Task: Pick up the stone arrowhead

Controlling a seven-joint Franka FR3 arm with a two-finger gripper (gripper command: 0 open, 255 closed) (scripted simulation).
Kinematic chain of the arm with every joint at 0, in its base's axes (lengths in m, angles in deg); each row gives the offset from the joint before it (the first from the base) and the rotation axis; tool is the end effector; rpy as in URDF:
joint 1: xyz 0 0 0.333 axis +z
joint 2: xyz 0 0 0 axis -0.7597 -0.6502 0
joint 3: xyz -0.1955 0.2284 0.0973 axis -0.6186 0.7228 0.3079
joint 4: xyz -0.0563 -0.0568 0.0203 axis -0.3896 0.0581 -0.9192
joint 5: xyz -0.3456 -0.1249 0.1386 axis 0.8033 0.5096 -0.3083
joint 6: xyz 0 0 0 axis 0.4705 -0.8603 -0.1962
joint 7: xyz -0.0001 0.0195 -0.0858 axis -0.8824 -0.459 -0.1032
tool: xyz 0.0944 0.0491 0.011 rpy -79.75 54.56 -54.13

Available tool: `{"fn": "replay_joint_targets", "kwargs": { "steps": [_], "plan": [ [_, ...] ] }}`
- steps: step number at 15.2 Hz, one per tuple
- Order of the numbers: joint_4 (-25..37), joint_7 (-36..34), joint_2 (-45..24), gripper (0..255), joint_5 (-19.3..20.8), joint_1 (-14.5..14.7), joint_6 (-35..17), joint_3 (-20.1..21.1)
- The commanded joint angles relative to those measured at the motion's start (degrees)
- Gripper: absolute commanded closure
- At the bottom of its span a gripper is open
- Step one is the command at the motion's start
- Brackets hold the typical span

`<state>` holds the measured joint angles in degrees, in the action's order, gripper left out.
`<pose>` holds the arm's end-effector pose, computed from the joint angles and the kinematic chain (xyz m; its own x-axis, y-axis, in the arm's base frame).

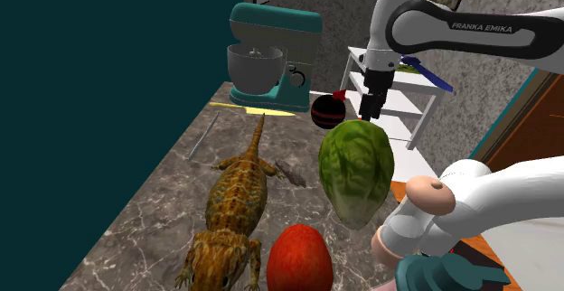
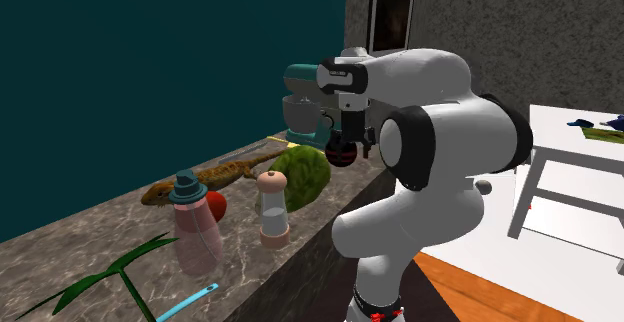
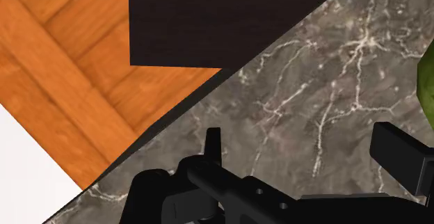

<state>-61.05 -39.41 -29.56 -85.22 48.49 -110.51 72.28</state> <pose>0.3059 -0.0263 0.5457 0.9837 0.0736 -0.1639 0.0710 -0.9972 -0.0222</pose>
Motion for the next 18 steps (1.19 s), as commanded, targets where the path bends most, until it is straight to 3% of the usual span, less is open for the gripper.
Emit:
{"fn": "replay_joint_targets", "kwargs": {
  "steps": [1, 10, 18],
  "plan": [
    [0.0, 0.0, 0.0, 0, 0.0, 0.0, 0.0, 0.0],
    [4.5, -6.2, -9.3, 0, -6.0, 6.8, -2.5, 10.2],
    [11.6, -11.6, -20.1, 0, -8.8, 11.6, -4.3, 18.8]
  ]
}}
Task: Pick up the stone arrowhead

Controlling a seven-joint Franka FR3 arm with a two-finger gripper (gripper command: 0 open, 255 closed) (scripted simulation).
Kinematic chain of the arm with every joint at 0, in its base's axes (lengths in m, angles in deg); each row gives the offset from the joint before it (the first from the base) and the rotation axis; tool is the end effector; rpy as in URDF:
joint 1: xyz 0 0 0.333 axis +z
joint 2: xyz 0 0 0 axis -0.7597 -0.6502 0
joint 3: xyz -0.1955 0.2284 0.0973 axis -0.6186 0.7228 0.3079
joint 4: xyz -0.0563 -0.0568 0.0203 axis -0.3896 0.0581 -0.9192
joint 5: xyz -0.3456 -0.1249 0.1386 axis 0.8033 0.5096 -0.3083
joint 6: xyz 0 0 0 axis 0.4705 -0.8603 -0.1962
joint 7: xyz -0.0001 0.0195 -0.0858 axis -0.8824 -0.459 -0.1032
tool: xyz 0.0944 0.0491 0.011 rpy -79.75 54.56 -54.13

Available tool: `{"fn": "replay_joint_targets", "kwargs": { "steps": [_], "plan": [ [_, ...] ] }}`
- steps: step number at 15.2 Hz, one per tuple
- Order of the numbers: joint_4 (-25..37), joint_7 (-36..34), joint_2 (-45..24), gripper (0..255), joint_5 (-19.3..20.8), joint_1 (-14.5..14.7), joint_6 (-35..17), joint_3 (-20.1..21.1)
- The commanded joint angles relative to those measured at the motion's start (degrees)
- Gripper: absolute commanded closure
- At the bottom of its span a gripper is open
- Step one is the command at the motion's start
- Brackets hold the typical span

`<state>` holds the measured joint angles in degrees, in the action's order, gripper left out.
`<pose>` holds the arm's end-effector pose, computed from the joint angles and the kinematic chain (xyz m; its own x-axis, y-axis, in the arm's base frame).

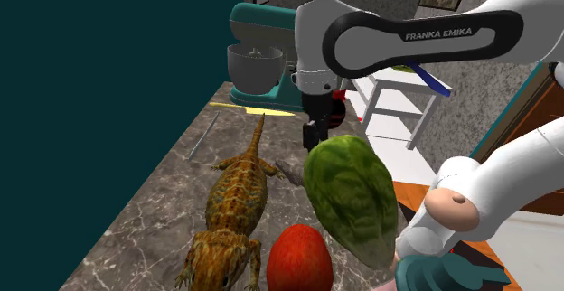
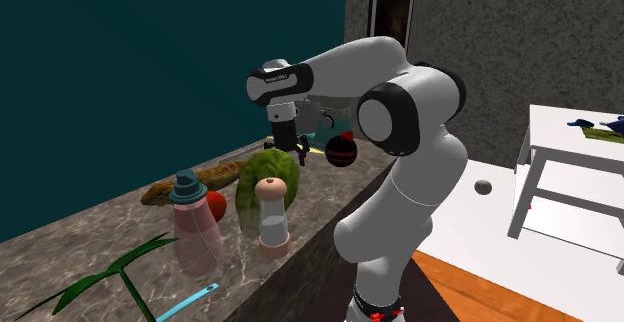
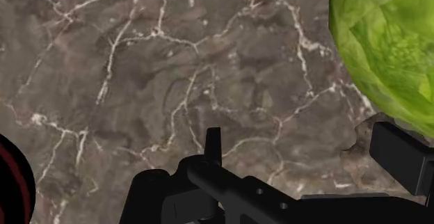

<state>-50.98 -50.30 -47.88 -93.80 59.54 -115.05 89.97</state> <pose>0.3552 0.1911 0.5121 0.9226 0.3026 -0.2393 0.3132 -0.9497 0.0067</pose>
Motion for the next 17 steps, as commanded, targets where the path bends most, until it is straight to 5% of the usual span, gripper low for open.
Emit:
{"fn": "replay_joint_targets", "kwargs": {
  "steps": [1, 6, 15, 16, 17],
  "plan": [
    [2.7, -1.5, -3.2, 0, -0.4, 1.1, 0.0, 2.2],
    [8.0, -4.8, -10.2, 0, -0.3, 3.5, -0.5, 6.6],
    [3.1, -4.8, -11.3, 0, -0.3, 3.6, -6.4, 7.1],
    [3.1, -4.8, -11.3, 255, -0.3, 3.6, -6.3, 7.1],
    [3.1, -4.8, -11.2, 255, -0.3, 3.6, -6.4, 7.1]
  ]
}}
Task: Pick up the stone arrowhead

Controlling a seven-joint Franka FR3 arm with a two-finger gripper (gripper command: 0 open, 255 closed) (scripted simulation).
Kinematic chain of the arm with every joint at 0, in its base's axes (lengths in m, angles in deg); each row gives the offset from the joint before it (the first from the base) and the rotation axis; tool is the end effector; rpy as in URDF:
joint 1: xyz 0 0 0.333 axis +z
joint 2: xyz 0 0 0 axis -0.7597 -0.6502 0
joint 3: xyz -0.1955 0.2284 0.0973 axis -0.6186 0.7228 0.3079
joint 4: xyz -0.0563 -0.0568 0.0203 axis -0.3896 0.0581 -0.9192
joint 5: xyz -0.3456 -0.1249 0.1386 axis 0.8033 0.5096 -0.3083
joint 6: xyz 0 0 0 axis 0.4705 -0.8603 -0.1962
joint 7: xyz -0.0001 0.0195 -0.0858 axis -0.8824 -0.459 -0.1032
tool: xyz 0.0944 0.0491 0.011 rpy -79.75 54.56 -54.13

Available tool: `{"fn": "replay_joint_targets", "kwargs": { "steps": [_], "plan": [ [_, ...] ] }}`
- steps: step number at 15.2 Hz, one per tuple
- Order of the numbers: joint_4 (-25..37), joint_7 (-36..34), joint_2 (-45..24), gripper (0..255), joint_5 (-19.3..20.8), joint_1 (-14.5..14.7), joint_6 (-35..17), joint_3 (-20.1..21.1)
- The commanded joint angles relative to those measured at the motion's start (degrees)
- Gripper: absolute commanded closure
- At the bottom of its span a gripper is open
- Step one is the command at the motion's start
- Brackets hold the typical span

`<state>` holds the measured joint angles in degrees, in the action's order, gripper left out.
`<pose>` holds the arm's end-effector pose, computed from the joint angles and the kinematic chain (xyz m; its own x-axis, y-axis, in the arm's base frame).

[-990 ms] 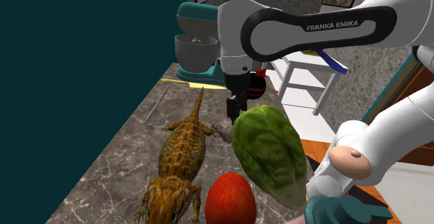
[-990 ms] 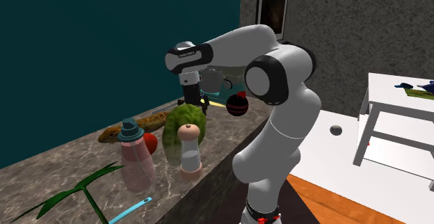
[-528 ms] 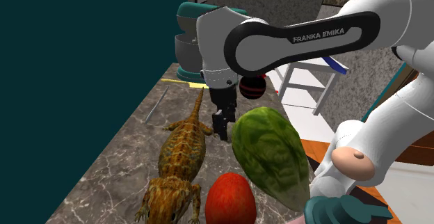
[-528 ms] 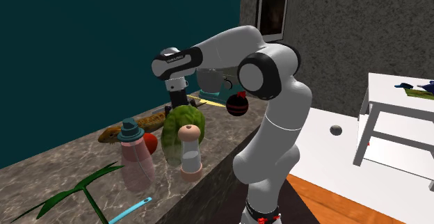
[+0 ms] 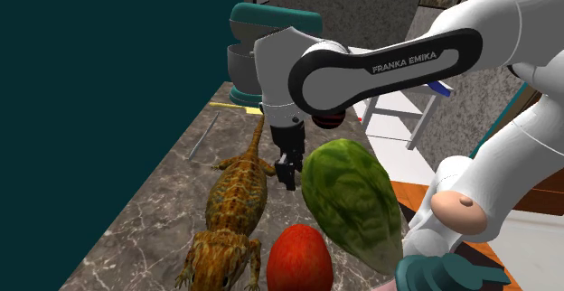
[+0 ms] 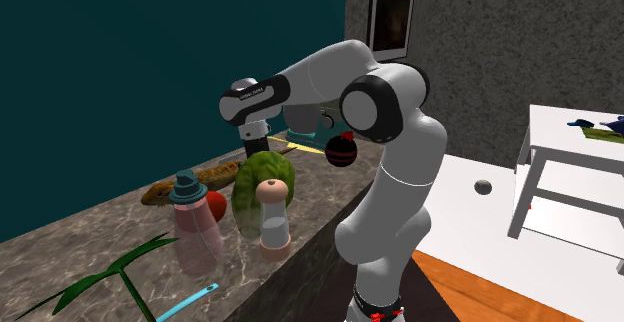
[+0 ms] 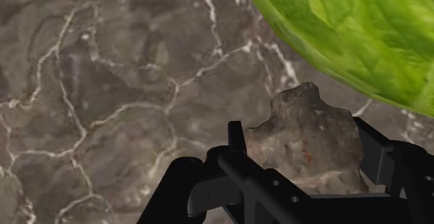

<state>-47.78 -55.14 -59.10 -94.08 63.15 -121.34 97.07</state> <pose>0.3598 0.2817 0.4587 0.8797 0.3893 -0.2731 0.4076 -0.9131 0.0115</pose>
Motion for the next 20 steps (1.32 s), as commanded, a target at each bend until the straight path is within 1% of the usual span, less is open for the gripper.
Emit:
{"fn": "replay_joint_targets", "kwargs": {
  "steps": [1, 8, 20],
  "plan": [
    [-0.1, 0.0, 0.0, 255, 0.0, 0.0, -0.1, 0.0],
    [-0.1, 0.0, 0.0, 255, 0.0, 0.0, -0.1, 0.0],
    [8.0, -0.1, 1.3, 255, 0.0, -0.2, 9.2, -0.7]
  ]
}}
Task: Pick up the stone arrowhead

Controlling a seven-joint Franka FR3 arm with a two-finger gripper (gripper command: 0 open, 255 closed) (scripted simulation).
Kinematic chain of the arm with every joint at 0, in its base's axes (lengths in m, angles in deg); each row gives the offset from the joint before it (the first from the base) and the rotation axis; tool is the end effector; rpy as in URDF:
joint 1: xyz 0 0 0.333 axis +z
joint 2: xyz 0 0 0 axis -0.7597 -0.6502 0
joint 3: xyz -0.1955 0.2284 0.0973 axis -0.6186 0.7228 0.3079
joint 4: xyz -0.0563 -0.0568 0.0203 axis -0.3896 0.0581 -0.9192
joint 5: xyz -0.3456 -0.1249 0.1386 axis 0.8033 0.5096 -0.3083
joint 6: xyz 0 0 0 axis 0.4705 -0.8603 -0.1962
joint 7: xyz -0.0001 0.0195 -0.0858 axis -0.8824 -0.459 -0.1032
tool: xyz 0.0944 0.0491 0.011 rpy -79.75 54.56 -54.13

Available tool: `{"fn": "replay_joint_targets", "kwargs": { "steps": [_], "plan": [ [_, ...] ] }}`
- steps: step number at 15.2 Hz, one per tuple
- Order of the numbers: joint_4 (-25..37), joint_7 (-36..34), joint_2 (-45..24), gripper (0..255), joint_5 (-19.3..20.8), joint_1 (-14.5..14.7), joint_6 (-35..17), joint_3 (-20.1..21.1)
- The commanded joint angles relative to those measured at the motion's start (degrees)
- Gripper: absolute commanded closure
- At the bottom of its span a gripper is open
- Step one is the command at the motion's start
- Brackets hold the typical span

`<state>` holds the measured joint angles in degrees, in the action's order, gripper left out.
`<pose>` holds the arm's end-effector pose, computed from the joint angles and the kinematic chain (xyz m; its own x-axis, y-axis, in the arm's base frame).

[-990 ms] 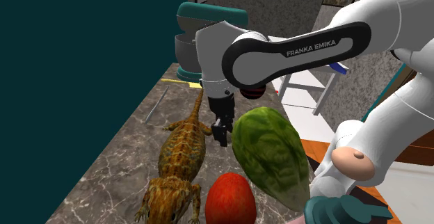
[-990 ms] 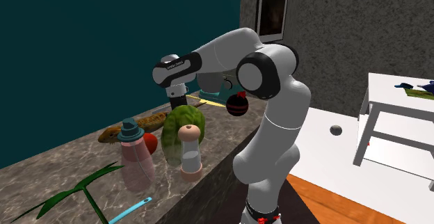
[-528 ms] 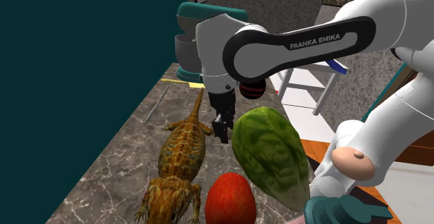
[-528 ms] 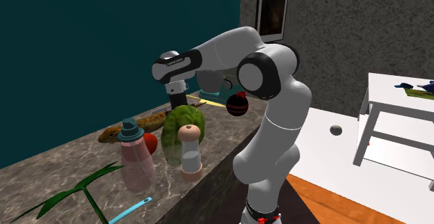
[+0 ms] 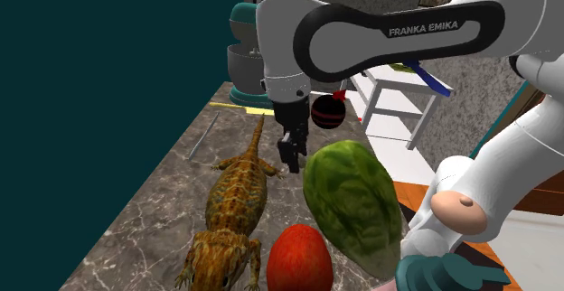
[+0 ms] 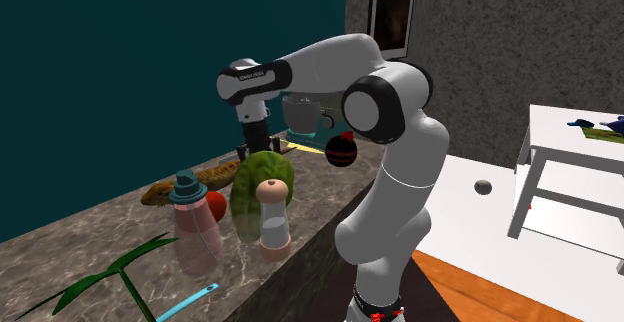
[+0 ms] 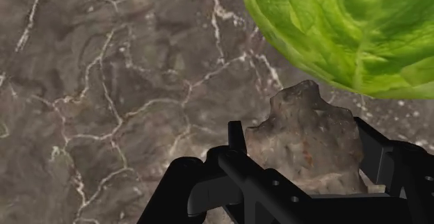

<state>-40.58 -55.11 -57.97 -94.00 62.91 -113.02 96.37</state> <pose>0.3608 0.2812 0.5151 0.8795 0.3893 -0.2736 0.4078 -0.9130 0.0115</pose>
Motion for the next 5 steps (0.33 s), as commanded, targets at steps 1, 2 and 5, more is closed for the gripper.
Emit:
{"fn": "replay_joint_targets", "kwargs": {
  "steps": [1, 2, 5],
  "plan": [
    [1.5, -0.1, 0.2, 255, 0.0, 0.0, 1.7, -0.1],
    [2.3, -0.2, 0.2, 255, 0.0, 0.0, 2.4, -0.1],
    [3.2, -0.2, 0.2, 255, 0.0, 0.0, 3.3, -0.2]
  ]
}}
